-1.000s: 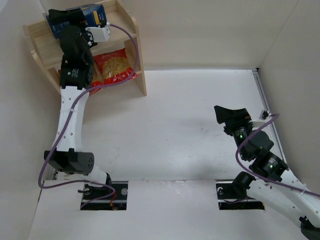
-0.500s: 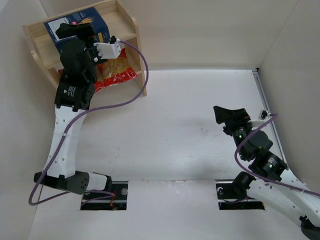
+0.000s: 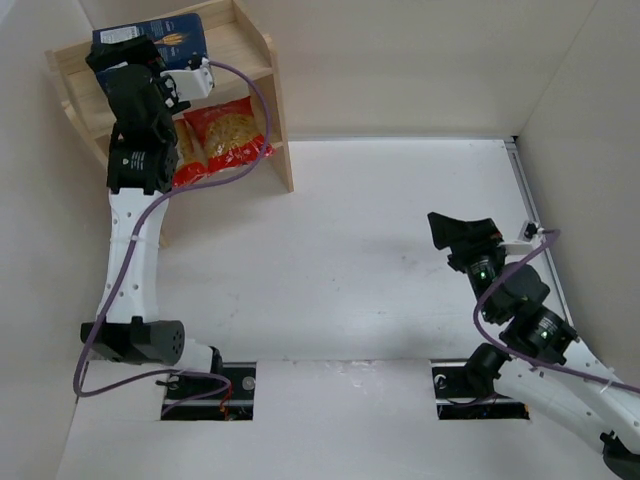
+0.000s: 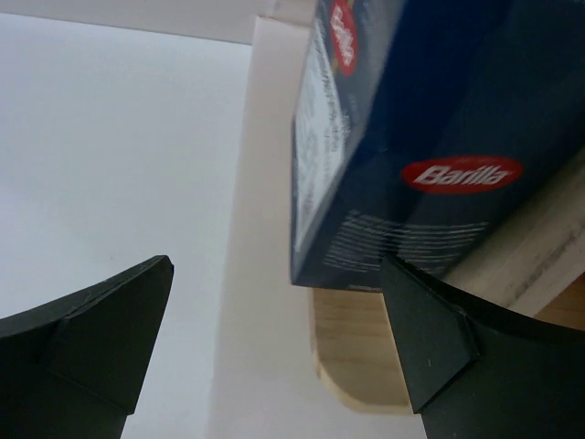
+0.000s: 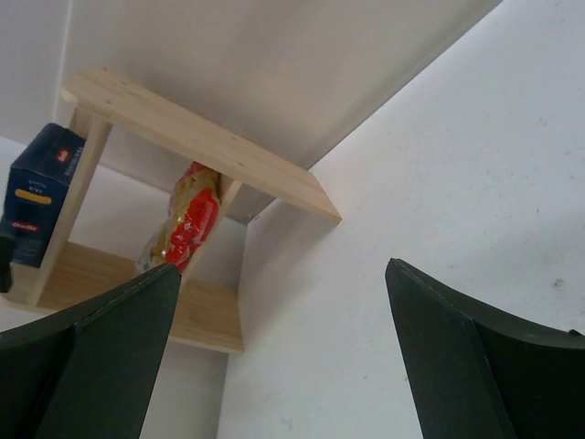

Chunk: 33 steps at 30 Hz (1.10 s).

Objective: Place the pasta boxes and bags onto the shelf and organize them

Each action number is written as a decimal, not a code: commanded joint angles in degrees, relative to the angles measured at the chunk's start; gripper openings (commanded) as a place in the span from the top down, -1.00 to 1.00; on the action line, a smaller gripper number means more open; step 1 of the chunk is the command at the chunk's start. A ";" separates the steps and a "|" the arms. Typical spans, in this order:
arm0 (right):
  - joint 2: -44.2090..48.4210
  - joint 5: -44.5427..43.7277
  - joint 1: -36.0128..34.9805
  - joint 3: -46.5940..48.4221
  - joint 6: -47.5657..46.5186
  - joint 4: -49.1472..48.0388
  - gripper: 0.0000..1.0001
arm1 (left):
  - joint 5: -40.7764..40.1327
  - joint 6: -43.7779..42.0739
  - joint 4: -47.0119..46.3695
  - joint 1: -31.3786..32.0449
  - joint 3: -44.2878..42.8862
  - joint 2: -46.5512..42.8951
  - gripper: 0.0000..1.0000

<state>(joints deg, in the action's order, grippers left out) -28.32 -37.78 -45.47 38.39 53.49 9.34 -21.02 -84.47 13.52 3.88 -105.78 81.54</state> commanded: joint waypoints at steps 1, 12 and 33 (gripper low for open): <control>2.82 -1.33 -0.71 -0.51 -1.02 -3.11 -1.00 | 1.33 1.58 -4.99 -0.77 -0.75 -0.32 -1.00; -8.66 12.08 4.19 3.09 -10.07 15.23 -1.00 | -12.11 -3.69 -17.21 30.06 12.66 -16.65 -1.00; -21.08 28.38 22.67 5.03 -23.96 34.07 -1.00 | 11.26 48.51 11.45 14.38 79.93 -47.87 -1.00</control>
<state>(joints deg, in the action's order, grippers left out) -50.30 -10.90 -23.22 40.99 31.27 41.30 -12.49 -41.04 30.48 23.20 -28.08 35.48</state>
